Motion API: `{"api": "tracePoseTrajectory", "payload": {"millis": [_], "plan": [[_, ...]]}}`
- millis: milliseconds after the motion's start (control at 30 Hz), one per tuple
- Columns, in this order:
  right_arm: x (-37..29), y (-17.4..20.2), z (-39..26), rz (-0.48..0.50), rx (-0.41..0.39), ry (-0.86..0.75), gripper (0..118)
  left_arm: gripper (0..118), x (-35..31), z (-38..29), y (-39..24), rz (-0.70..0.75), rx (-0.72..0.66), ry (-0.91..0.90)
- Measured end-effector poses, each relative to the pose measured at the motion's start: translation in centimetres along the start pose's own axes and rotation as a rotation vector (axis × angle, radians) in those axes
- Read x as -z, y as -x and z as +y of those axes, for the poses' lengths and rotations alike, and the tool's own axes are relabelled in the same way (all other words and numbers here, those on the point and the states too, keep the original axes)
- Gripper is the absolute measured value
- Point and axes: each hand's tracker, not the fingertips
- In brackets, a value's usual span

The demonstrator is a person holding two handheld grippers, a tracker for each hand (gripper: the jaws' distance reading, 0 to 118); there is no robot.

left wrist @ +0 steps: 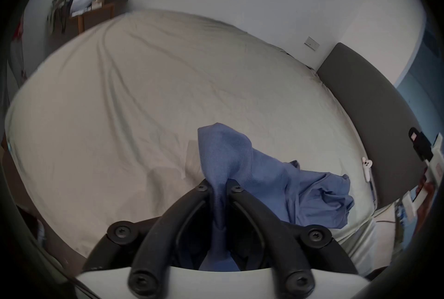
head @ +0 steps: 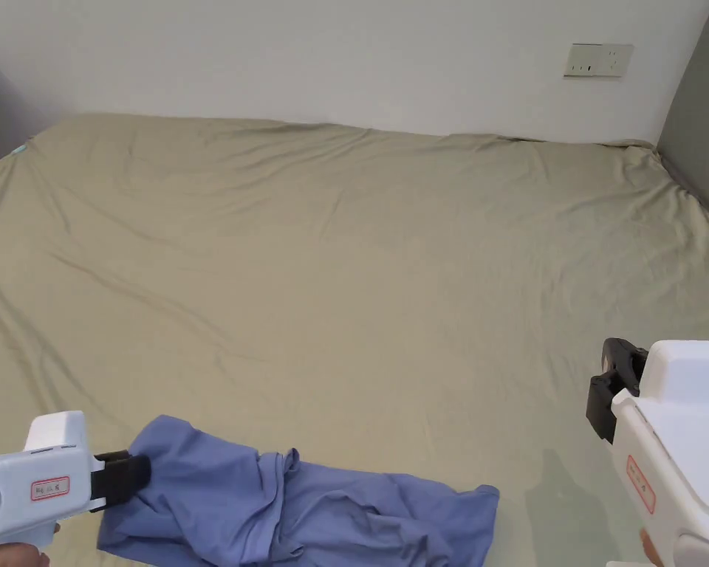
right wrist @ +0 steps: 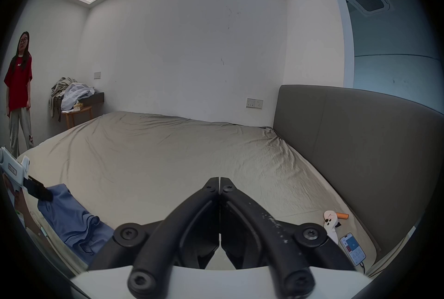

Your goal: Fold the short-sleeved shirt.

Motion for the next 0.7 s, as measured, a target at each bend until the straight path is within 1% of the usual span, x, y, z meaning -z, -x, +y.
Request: {"api": "tracePoseTrajectory", "payload": {"millis": [33,100,233,400,533,633,667,700], "plan": [[-0.1,0.0,0.0,0.001,0.000,-0.002,2,8,-0.5,0.2,-1.3,-0.004,0.017,-0.013],[-0.3,0.1,0.2,0.004,-0.002,-0.001,2,8,-1.3,0.3,-4.3,-0.012,0.103,-0.048],[-0.6,0.0,0.2,0.006,-0.001,-0.005,2,8,-0.9,0.6,-11.2,-0.054,0.351,-0.068],[-0.8,-0.7,-0.1,-0.003,0.009,-0.008,2,8,1.3,-0.3,-19.6,-0.215,0.451,0.006],[-1.2,-1.6,-0.3,-0.018,0.017,-0.006,2,8,4.3,-2.7,-24.9,-0.274,0.548,0.074],[-1.4,-2.3,-0.5,-0.037,0.019,-0.003,2,8,6.6,-4.6,-27.4,-0.319,0.561,0.153],[-1.4,-2.5,-0.5,-0.042,0.022,-0.001,2,8,7.3,-5.1,-28.0,-0.300,0.566,0.150],[-1.5,-2.7,-0.6,-0.048,0.024,0.001,2,9,8.1,-5.7,-28.6,-0.291,0.570,0.185]]}}
